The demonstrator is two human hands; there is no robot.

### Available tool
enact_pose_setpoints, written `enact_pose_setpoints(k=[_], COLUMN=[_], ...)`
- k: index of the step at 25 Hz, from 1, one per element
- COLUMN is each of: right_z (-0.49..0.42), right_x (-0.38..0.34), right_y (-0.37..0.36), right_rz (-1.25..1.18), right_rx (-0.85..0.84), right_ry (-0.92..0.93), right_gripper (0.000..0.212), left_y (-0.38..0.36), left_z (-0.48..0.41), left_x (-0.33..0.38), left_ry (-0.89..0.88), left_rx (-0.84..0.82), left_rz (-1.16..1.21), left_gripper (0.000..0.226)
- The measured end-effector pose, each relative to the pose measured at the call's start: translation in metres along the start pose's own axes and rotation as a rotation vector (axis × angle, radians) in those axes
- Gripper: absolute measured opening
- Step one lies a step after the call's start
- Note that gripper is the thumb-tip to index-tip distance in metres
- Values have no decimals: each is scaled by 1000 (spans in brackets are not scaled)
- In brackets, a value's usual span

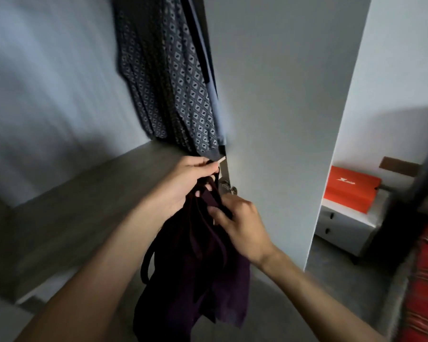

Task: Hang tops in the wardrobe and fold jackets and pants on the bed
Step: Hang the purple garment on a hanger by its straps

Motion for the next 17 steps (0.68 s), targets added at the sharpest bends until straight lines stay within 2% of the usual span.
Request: enact_pose_setpoints(k=[3,5,7,9,12,15,17], right_z=[-17,-26,-37,-46,-54,-67,-70], right_x=[5,14,22,26,30,37,48], right_y=[-19,-19,-17,-18,-30,-29,-21], right_rz=[-362,-482,-508,-531,-484,-419,-376], right_rx=[80,222,360,421,405,386,364], right_ry=[-179,-246,-277,-314,-337,-315,-317], right_gripper=[18,23,25,26,34,30,34], left_y=[62,101,140,162,179,195,192], left_z=[-12,-21,-29,-33,-39,-35,-32], left_x=[2,3,2,-3,-7,3,11], left_ry=[-63,-77,-30,21,46,-16,-54], left_rx=[43,91,132,131,94,124,114], left_rz=[-145,-156,-26,56,-8,35,-27], left_gripper=[18,14,14,14,10,14,17])
Point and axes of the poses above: each hand's wrist, its own z-axis away from the middle knuckle, its own y-axis out of the back of the hand, x = y × z, the point moved 3 cm from there along -z, towards the middle knuckle, and after that the axes turned 6 degrees about y, right-handed, at the moved point
